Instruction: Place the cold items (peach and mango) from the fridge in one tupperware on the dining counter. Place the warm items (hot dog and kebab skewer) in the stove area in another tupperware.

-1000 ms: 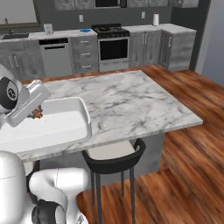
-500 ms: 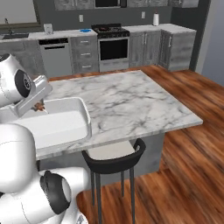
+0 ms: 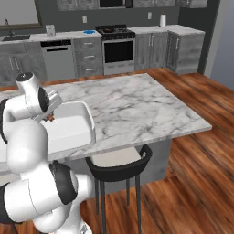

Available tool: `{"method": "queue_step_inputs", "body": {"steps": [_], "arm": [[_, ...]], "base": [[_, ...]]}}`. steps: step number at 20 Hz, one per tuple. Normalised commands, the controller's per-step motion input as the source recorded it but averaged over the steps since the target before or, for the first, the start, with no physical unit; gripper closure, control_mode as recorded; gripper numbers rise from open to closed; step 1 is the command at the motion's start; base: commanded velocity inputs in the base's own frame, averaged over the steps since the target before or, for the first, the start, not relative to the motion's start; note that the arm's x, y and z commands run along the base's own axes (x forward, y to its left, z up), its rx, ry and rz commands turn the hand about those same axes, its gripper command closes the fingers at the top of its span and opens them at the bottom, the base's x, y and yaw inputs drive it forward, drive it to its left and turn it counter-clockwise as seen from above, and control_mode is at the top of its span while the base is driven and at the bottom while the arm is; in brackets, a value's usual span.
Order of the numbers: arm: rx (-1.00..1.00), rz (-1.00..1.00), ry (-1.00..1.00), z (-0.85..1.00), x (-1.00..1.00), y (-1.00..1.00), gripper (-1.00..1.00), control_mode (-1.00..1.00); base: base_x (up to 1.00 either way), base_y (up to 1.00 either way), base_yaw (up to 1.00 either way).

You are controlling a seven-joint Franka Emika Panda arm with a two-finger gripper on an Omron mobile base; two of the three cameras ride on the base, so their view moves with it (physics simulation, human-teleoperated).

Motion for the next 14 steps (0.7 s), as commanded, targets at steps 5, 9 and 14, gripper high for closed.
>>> {"method": "queue_step_inputs", "body": {"steps": [5, 9, 14], "arm": [[-0.03, 0.21, 0.27, -0.27, 0.94, 0.04, 1.00, -1.00], [-0.09, 0.18, 0.40, -0.35, 0.93, 0.04, 1.00, -1.00], [-0.09, 0.20, 0.27, -0.47, 0.70, 0.00, 1.00, -1.00]], "base": [[0.00, 0.00, 0.00], [0.00, 0.00, 0.00], [0.00, 0.00, 0.00]]}}
